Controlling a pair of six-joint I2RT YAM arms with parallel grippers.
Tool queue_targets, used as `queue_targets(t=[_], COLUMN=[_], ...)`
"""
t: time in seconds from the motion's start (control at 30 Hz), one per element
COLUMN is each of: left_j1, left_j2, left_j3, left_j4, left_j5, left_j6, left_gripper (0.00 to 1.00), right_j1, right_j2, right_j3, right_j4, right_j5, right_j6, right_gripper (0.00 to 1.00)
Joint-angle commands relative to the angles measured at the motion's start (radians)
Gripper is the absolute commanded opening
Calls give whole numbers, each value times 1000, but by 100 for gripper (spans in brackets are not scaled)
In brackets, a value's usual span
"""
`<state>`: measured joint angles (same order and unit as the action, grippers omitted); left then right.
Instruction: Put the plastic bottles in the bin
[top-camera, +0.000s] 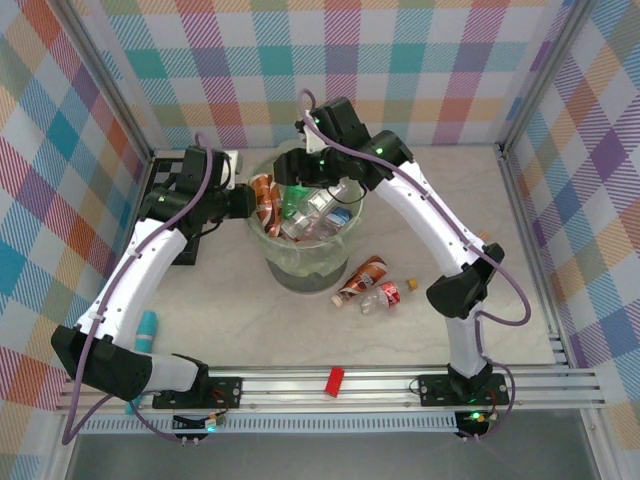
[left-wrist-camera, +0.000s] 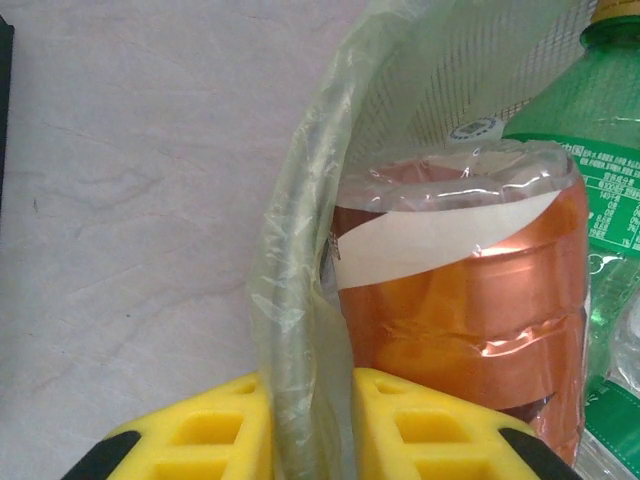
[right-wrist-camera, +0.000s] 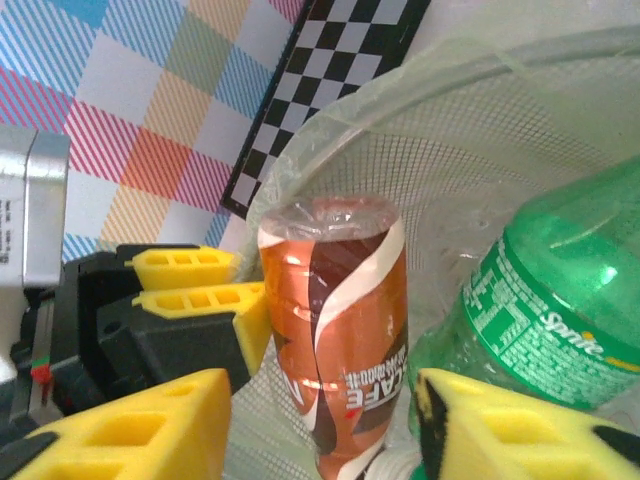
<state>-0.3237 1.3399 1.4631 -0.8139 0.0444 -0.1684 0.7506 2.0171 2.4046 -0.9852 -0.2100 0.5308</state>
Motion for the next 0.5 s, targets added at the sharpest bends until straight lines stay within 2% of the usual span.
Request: queue_targets(t=[0.0, 0.3, 0.47], left_j1=[3, 2, 2], left_j2=[-8, -7, -9], left_j3=[30, 24, 32], left_j4=[28, 38, 24], left_j5=[38, 54, 43], left_j6=[-2, -11, -8], left_gripper=[23, 22, 22], right_j1=[15, 42, 43], right_j2=[51, 148, 106], right_j3=[28, 32, 33], right_j4=[-2, 11, 20], right_j5=[9, 13, 36], right_j6=[-22, -15, -31], right_gripper=[47, 45, 44])
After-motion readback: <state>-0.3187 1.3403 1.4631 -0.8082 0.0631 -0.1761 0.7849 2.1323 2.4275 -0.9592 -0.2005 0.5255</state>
